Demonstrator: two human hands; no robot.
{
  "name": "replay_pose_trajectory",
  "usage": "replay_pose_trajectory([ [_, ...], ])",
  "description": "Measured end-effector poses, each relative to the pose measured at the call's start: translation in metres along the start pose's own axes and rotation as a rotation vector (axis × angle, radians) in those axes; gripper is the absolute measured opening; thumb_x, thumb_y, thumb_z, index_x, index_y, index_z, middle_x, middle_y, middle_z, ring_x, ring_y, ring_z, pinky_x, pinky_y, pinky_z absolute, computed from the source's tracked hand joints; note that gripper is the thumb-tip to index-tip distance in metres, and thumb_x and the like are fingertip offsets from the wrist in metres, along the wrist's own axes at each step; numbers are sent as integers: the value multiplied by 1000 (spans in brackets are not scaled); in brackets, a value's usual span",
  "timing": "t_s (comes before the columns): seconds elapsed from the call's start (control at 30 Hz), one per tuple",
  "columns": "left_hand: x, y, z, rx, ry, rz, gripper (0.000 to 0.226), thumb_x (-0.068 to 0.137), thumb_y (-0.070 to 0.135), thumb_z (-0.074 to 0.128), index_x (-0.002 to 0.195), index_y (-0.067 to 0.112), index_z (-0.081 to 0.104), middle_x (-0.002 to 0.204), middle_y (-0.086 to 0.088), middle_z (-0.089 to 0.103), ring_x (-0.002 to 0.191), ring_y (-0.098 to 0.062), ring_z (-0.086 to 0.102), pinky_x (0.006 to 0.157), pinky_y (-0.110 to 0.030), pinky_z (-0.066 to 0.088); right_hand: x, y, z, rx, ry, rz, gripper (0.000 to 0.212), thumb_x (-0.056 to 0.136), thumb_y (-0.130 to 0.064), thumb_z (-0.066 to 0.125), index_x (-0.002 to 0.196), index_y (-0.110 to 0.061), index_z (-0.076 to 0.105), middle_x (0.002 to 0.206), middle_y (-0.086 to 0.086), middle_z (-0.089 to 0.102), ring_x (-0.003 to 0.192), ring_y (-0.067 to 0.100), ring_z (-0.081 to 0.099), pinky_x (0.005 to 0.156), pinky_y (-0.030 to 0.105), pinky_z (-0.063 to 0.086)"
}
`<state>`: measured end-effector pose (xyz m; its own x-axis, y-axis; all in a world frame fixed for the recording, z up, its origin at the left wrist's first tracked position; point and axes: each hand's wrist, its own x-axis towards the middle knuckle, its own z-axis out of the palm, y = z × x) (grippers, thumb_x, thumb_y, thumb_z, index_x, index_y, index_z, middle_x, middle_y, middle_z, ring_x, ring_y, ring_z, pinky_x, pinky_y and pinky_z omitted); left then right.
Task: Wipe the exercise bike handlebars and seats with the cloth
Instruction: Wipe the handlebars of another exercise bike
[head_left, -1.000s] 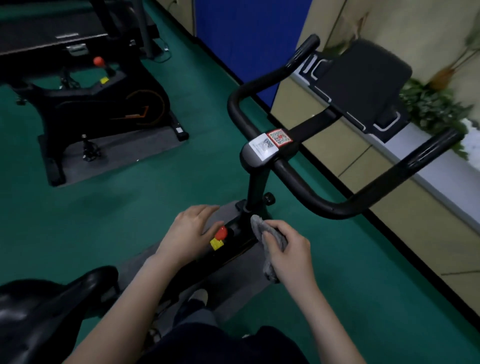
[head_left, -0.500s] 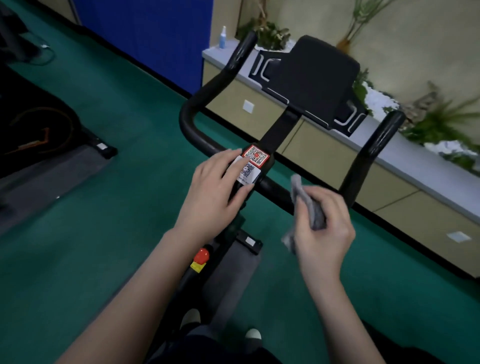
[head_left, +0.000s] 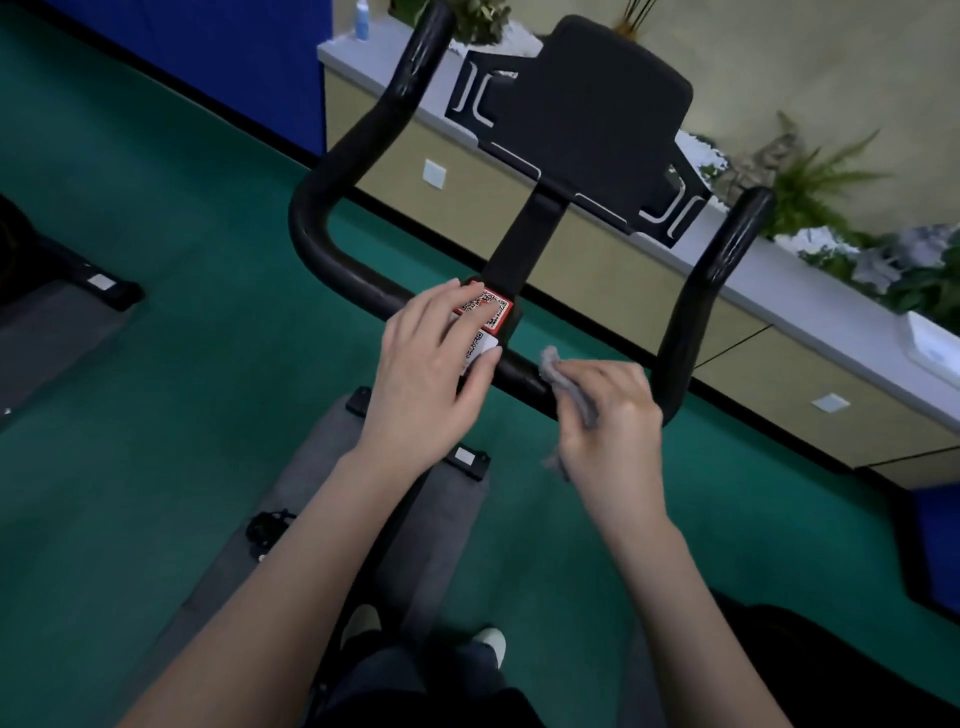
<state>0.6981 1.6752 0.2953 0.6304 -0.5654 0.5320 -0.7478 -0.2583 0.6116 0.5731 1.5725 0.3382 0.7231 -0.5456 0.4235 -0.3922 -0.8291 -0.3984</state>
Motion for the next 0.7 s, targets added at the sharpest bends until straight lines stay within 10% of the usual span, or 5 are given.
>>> replay_pose_trajectory([
  [0.33, 1, -4, 3, 14, 10, 5, 33, 92, 24, 54, 122, 12, 61, 133, -2, 54, 130, -21, 42, 104, -34, 29, 32, -5, 0, 85, -187, 118, 13, 86, -6, 65, 94, -9, 75, 92, 5, 73, 92, 22, 64, 81, 21, 43],
  [0.5, 2, -5, 3, 12, 27, 8, 34, 91, 22, 55, 122, 12, 61, 132, -3, 54, 129, -22, 43, 104, -34, 30, 17, -16, 23, 93, -3, -6, 16, 81, 2, 67, 93, -5, 74, 91, 6, 70, 89, 22, 59, 85, 4, 35],
  [0.7, 1, -6, 3, 2, 29, 13, 33, 92, 21, 54, 123, 11, 60, 131, -3, 55, 128, -23, 43, 103, -35, 30, -29, 4, 22, 26, 200, -153, 21, 82, 8, 65, 101, 1, 73, 93, 14, 64, 94, 19, 50, 89, 18, 39],
])
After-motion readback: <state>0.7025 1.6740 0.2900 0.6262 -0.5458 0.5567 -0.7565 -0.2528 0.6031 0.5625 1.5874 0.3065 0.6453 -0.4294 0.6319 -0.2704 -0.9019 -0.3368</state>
